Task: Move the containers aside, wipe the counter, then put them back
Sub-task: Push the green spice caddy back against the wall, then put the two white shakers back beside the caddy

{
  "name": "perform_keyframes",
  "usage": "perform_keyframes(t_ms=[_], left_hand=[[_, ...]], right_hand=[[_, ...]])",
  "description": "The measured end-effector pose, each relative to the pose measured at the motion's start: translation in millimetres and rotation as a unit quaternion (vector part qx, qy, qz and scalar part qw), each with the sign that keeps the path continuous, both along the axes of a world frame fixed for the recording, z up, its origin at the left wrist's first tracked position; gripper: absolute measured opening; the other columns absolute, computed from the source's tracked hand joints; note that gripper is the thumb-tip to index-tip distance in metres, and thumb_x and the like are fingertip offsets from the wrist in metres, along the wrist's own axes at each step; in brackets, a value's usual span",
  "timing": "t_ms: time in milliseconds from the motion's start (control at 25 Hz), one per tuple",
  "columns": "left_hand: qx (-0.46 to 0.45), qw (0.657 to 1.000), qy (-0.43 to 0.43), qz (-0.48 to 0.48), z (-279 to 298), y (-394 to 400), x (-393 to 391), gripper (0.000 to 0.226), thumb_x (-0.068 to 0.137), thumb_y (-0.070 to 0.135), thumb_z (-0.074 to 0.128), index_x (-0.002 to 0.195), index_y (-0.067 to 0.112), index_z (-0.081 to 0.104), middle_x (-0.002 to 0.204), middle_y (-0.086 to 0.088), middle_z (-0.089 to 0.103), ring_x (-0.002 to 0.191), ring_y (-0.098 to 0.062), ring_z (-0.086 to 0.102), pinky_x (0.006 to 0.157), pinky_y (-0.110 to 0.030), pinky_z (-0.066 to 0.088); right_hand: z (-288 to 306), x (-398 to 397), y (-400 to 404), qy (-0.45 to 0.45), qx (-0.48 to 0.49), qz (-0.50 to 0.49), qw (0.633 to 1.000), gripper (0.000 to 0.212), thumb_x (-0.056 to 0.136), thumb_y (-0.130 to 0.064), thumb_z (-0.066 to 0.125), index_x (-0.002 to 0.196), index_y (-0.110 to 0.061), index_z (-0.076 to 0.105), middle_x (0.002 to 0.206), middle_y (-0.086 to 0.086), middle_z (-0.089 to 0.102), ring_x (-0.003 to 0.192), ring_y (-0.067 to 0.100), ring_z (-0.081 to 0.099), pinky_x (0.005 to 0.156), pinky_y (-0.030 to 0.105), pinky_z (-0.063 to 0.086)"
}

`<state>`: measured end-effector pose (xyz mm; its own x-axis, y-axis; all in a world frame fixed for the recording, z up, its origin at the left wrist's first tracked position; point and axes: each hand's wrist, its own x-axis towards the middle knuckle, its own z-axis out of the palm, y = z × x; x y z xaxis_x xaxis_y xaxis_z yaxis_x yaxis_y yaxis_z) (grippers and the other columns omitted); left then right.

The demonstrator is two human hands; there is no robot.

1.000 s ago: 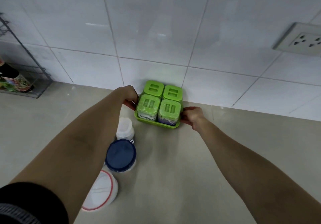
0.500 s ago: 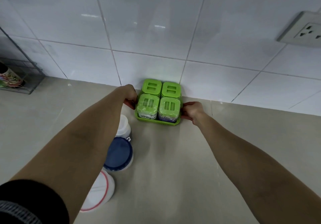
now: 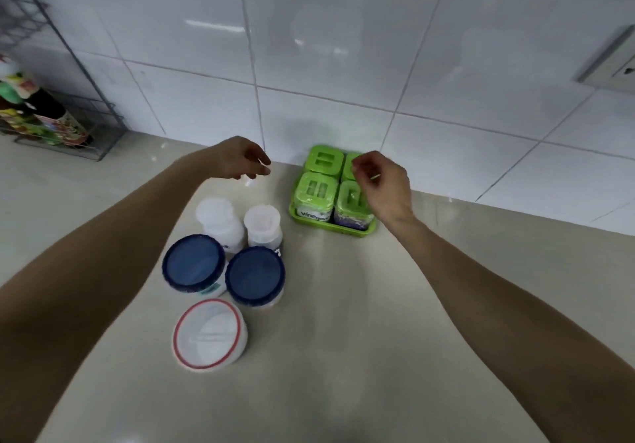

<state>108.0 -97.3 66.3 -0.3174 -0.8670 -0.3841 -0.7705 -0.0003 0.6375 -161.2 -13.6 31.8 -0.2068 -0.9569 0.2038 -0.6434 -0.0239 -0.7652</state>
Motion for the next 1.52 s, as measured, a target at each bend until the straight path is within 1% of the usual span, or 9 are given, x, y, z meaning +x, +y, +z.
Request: perform_keyframes(t_ms=[160, 280, 360, 560, 840, 1040, 1160, 1400, 1520], left_hand=[[0.001, 0.995, -0.082, -0.055, 16.4, 35.2, 50.3, 0.045, 0.076, 0.043, 0.075, 0.115, 0.024, 0.064, 0.108, 0.006, 0.066, 0.103, -0.014, 0.06, 0.089, -0.028, 0.045], [0.018, 0.987, -0.132, -0.093, 17.3, 56.4, 70.2, 0.061, 0.068, 0.046, 0.08, 0.122, 0.027, 0.058, 0.12, 0.008, 0.06, 0.111, -0.016, 0.056, 0.097, -0.031, 0.044], [0.0, 0.983, -0.141, -0.115, 16.0, 65.3, 76.1, 0.066, 0.064, 0.045, 0.083, 0.122, 0.029, 0.057, 0.121, 0.007, 0.059, 0.111, -0.017, 0.056, 0.095, -0.031, 0.045], [-0.119, 0.974, -0.149, -0.12, 8.3, 78.9, 76.8, 0.061, 0.065, 0.037, 0.084, 0.118, 0.021, 0.059, 0.117, 0.0, 0.064, 0.097, -0.02, 0.061, 0.085, -0.031, 0.049], [-0.168, 0.968, -0.125, -0.141, 20.4, 88.5, 29.2, 0.055, 0.067, 0.037, 0.081, 0.116, 0.02, 0.062, 0.111, 0.005, 0.065, 0.091, -0.014, 0.06, 0.071, -0.018, 0.041], [-0.174, 0.957, -0.098, -0.208, 30.0, 100.8, -46.4, 0.051, 0.066, 0.034, 0.082, 0.11, 0.017, 0.064, 0.105, 0.005, 0.068, 0.087, -0.013, 0.062, 0.07, -0.016, 0.043], [-0.174, 0.954, -0.082, -0.231, 34.2, 107.8, -89.2, 0.05, 0.066, 0.033, 0.082, 0.111, 0.017, 0.065, 0.104, 0.005, 0.068, 0.085, -0.013, 0.06, 0.074, -0.024, 0.046], [-0.183, 0.956, -0.045, -0.227, 36.9, 99.3, -174.0, 0.052, 0.064, 0.031, 0.083, 0.11, 0.018, 0.066, 0.102, 0.005, 0.068, 0.085, -0.014, 0.061, 0.076, -0.027, 0.048], [-0.2, 0.954, -0.042, -0.219, 35.5, 80.6, -209.4, 0.052, 0.064, 0.033, 0.082, 0.111, 0.018, 0.065, 0.105, 0.003, 0.066, 0.088, -0.016, 0.059, 0.078, -0.03, 0.049]], right_hand=[[1.7, 52.9, 13.5, -0.002, 0.085, 0.208, 0.974, 0.042, 0.07, -0.053, 0.075, 0.101, -0.025, 0.068, 0.09, -0.011, 0.069, 0.081, 0.008, 0.065, 0.077, 0.034, 0.056], [3.7, 87.5, 22.3, 0.057, 0.133, 0.273, 0.951, 0.069, 0.059, -0.062, 0.079, 0.116, -0.027, 0.063, 0.106, -0.011, 0.065, 0.088, 0.011, 0.062, 0.08, 0.033, 0.054], [3.1, 102.3, 25.2, 0.111, 0.138, 0.287, 0.941, 0.071, 0.057, -0.061, 0.081, 0.116, -0.028, 0.062, 0.108, -0.009, 0.066, 0.09, 0.013, 0.063, 0.081, 0.034, 0.053], [4.8, 107.0, 32.6, 0.17, 0.093, 0.255, 0.947, 0.056, 0.062, -0.05, 0.082, 0.109, -0.023, 0.065, 0.102, -0.003, 0.071, 0.091, 0.019, 0.065, 0.078, 0.033, 0.051], [20.8, 41.8, 56.8, 0.178, 0.107, 0.217, 0.954, 0.052, 0.064, -0.046, 0.082, 0.106, -0.018, 0.068, 0.098, 0.0, 0.072, 0.092, 0.021, 0.065, 0.081, 0.037, 0.052], [32.9, -34.9, 85.5, 0.175, 0.131, 0.168, 0.961, 0.048, 0.062, -0.047, 0.082, 0.101, -0.022, 0.069, 0.094, -0.003, 0.071, 0.084, 0.018, 0.065, 0.08, 0.036, 0.053], [41.0, -73.8, 97.3, 0.169, 0.152, 0.147, 0.963, 0.046, 0.063, -0.044, 0.083, 0.102, -0.024, 0.068, 0.097, -0.006, 0.071, 0.085, 0.016, 0.065, 0.081, 0.035, 0.053], [54.0, -149.6, 83.3, 0.186, 0.166, 0.114, 0.962, 0.047, 0.065, -0.04, 0.082, 0.107, -0.027, 0.067, 0.105, -0.008, 0.067, 0.088, 0.015, 0.064, 0.083, 0.032, 0.05], [55.5, -175.7, 61.9, 0.193, 0.159, 0.11, 0.962, 0.044, 0.065, -0.04, 0.081, 0.105, -0.03, 0.066, 0.104, -0.007, 0.058, 0.083, 0.014, 0.062, 0.076, 0.029, 0.042]])
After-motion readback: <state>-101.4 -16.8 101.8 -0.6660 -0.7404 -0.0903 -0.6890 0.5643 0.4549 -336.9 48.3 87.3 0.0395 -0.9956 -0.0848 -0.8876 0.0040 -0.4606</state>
